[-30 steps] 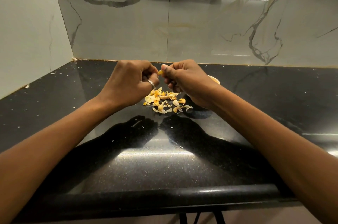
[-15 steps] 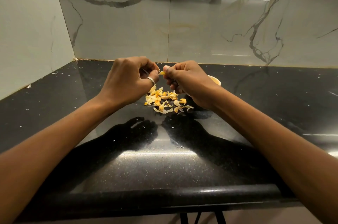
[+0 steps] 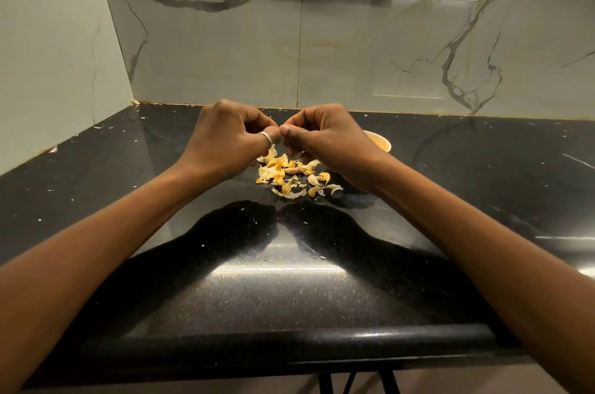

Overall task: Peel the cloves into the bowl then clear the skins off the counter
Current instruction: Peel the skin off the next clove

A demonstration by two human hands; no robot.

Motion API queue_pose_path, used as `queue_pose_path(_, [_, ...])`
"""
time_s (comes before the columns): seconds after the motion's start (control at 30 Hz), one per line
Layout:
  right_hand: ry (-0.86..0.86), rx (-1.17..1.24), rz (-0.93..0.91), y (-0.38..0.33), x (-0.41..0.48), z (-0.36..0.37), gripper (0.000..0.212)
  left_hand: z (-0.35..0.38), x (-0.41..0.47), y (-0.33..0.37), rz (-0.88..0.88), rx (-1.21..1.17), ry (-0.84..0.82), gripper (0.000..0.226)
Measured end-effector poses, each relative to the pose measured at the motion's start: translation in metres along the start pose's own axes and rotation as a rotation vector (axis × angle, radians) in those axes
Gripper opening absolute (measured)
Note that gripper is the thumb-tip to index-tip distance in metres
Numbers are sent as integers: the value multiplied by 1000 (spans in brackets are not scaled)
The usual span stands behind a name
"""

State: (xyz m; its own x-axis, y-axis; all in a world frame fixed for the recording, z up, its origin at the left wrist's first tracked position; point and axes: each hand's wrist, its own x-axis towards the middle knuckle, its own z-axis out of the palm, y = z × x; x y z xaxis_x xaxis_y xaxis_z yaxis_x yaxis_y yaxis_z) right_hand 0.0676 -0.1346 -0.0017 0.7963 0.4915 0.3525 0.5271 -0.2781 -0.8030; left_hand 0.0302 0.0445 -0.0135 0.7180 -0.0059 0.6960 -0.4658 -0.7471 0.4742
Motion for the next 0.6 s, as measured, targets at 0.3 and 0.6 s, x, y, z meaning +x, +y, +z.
queue_pose_path(0.3, [-21, 156, 31, 1, 1, -2, 13, 1, 1, 0, -197, -198, -95, 8])
queue_pose_path(0.6, [-42, 279, 79, 2, 2, -3, 15, -2, 1, 1, -297, -287, -159, 12])
